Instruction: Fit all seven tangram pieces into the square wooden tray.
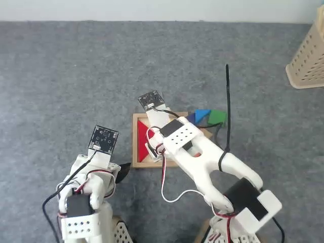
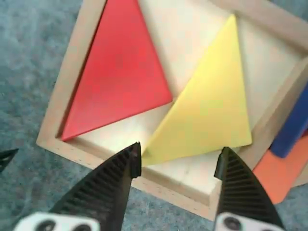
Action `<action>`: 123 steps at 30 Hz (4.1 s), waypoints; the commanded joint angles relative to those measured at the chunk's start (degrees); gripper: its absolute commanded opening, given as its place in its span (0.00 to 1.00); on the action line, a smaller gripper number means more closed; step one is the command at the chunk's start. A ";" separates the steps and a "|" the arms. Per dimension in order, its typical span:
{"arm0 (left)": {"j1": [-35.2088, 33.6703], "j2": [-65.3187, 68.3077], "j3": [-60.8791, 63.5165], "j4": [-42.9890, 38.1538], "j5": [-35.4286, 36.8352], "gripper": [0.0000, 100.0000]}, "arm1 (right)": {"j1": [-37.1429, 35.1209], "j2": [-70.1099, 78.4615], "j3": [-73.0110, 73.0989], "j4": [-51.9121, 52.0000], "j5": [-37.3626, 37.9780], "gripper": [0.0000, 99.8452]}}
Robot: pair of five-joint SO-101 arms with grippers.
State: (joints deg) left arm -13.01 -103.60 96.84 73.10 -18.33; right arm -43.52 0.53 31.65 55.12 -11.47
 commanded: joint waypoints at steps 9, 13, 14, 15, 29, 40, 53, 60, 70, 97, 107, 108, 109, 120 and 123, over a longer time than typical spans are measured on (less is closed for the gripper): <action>0.26 -0.79 -0.31 0.00 -0.26 0.35 | -2.42 -0.57 -1.85 -0.66 -0.09 0.14; 0.26 -0.79 -0.31 0.00 -0.26 0.35 | -2.33 0.92 -1.93 -0.75 -0.09 0.13; 0.26 -0.79 -0.31 0.00 -0.26 0.35 | -2.33 1.89 -2.11 -0.92 -0.09 0.13; 0.26 -0.79 -0.31 0.00 -0.26 0.35 | -2.33 3.03 -2.37 -1.01 -0.09 0.13; 0.26 -0.79 -0.31 0.00 -0.26 0.35 | 4.97 -12.35 -5.10 1.71 -0.09 0.10; 0.26 -0.79 -0.31 0.00 -0.26 0.35 | 2.68 -4.88 -6.77 4.26 40.00 0.15; 0.26 -0.79 -0.31 0.00 -0.26 0.35 | -3.38 -0.04 -4.40 0.84 54.95 0.25; 0.26 -0.79 -0.31 0.00 -0.26 0.35 | -3.38 4.53 -4.75 -1.27 54.86 0.25; 0.26 -0.79 -0.31 0.00 -0.26 0.35 | -2.77 7.34 -4.31 0.04 54.86 0.25; 0.26 -0.79 -0.31 0.00 -0.26 0.35 | 2.33 5.76 -4.66 6.02 58.99 0.02; 0.26 -0.79 -0.31 0.00 -0.26 0.35 | -1.19 5.85 -4.66 -1.89 47.30 0.02; 0.26 -0.79 -0.31 0.00 -0.26 0.35 | -1.19 5.85 -4.75 -2.68 45.80 0.02; 0.26 -0.79 -0.31 0.00 -0.26 0.35 | -1.19 5.85 -4.75 -3.38 44.31 0.02; 0.26 -0.79 -0.31 0.00 -0.26 0.35 | -1.10 5.85 -4.75 -5.85 36.40 0.17; 0.26 -0.79 -0.31 0.00 -0.26 0.35 | 0.48 5.85 -4.66 -5.23 36.40 0.15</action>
State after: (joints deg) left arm -13.01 -103.60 96.84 73.10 -18.33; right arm -44.57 6.77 27.25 50.02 25.54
